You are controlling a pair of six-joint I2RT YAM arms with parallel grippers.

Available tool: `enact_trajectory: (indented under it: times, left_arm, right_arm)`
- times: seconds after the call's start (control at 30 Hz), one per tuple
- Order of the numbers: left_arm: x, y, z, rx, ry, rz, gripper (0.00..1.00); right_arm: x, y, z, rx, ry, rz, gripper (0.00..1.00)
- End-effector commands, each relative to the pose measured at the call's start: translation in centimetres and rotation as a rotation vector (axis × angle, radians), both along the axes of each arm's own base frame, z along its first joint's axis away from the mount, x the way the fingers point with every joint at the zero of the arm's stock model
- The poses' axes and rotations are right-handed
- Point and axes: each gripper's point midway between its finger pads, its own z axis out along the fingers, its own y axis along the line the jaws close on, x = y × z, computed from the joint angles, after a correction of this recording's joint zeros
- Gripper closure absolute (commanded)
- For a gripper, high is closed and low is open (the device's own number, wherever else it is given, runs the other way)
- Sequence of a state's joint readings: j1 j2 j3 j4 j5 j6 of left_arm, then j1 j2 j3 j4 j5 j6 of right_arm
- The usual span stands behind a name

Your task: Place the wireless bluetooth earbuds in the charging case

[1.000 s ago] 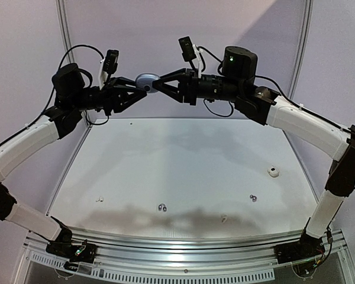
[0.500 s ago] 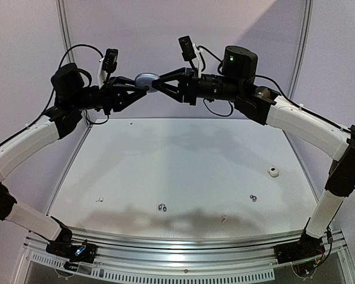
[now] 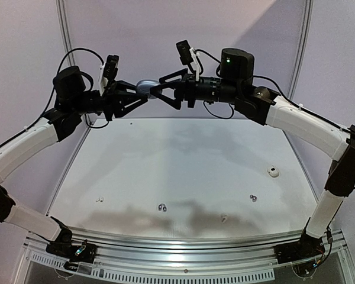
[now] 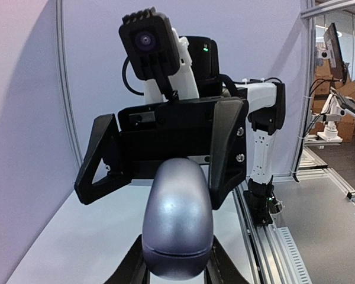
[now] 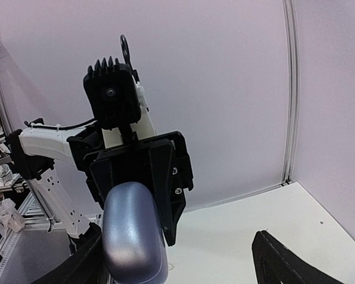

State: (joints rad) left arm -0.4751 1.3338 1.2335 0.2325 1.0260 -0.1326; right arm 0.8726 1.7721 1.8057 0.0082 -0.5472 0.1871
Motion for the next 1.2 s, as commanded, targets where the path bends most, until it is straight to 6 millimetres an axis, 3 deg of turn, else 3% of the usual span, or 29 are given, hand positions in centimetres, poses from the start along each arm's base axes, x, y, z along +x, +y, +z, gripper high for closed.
enact_trajectory:
  times: [0.0, 0.57, 1.0, 1.17]
  left_arm:
    - [-0.6, -0.1, 0.0, 0.015, -0.052, 0.005, 1.00]
    - [-1.6, -0.3, -2.8, 0.126, -0.175, -0.033, 1.00]
    - [-1.6, -0.2, -2.9, 0.124, -0.172, -0.031, 1.00]
    - [-1.2, -0.2, -4.0, 0.116, -0.101, -0.008, 1.00]
  right_arm:
    - [0.1, -0.4, -1.2, -0.061, -0.007, -0.033, 0.15]
    - [1.5, -0.4, -0.8, -0.072, -0.034, -0.107, 0.17]
    - [2.4, -0.1, -2.4, -0.118, -0.013, -0.126, 0.19]
    - [1.1, -0.2, -0.5, -0.066, -0.032, -0.073, 0.14]
